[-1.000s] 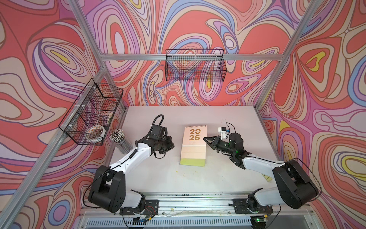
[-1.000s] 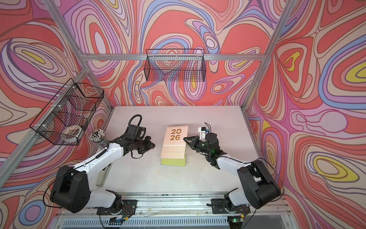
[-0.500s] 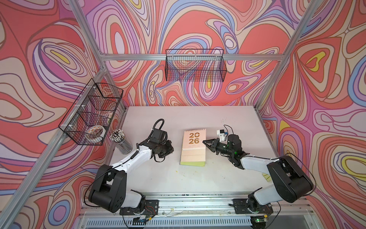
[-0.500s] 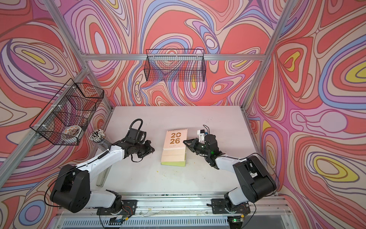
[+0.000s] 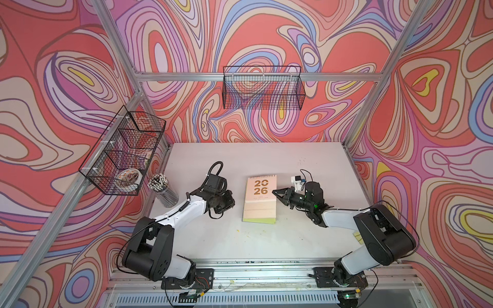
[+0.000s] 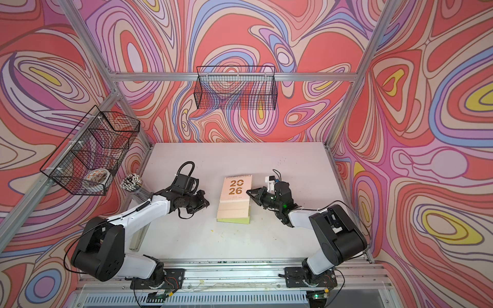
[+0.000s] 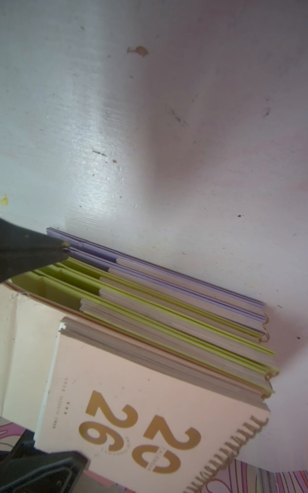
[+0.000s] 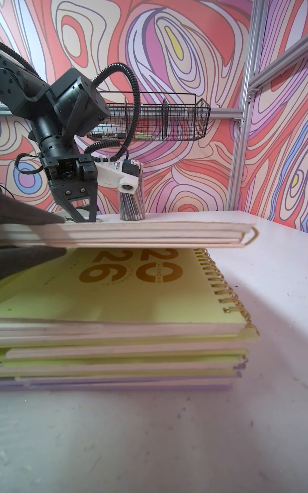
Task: Stack the calendars
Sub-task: Place the calendar at the calendar.
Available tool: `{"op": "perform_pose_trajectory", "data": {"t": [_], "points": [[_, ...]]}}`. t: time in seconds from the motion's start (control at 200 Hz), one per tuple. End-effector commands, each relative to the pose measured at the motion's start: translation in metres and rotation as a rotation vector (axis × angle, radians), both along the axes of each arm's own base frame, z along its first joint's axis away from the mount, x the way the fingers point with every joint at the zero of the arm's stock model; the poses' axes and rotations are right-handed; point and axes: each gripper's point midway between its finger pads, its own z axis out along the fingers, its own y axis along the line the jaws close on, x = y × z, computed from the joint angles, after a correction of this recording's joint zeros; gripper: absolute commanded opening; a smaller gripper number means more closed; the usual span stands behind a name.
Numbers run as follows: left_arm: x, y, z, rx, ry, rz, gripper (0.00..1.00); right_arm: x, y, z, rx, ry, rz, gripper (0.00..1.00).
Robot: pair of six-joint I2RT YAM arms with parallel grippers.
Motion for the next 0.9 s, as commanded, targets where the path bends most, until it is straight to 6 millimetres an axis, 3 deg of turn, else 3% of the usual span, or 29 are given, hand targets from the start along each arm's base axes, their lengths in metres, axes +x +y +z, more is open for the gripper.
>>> {"op": "perform_pose_trajectory", "data": {"t": [0.0, 0.441, 0.721, 0.891], "points": [[0.007, -0.007, 0.006, -0.015, -0.009, 0.002, 0.00, 0.001, 0.000, 0.004, 0.014, -0.022, 0.004, 0.03], [0.001, -0.012, -0.005, -0.003, 0.013, -0.011, 0.00, 0.003, -0.012, -0.003, -0.050, 0.004, -0.030, 0.20], [-0.001, -0.012, -0.007, 0.008, 0.018, -0.019, 0.00, 0.005, -0.019, -0.007, -0.075, 0.023, -0.042, 0.42], [0.001, -0.012, -0.006, 0.012, 0.015, -0.018, 0.00, 0.006, -0.020, -0.007, -0.094, 0.028, -0.037, 0.49]]}}
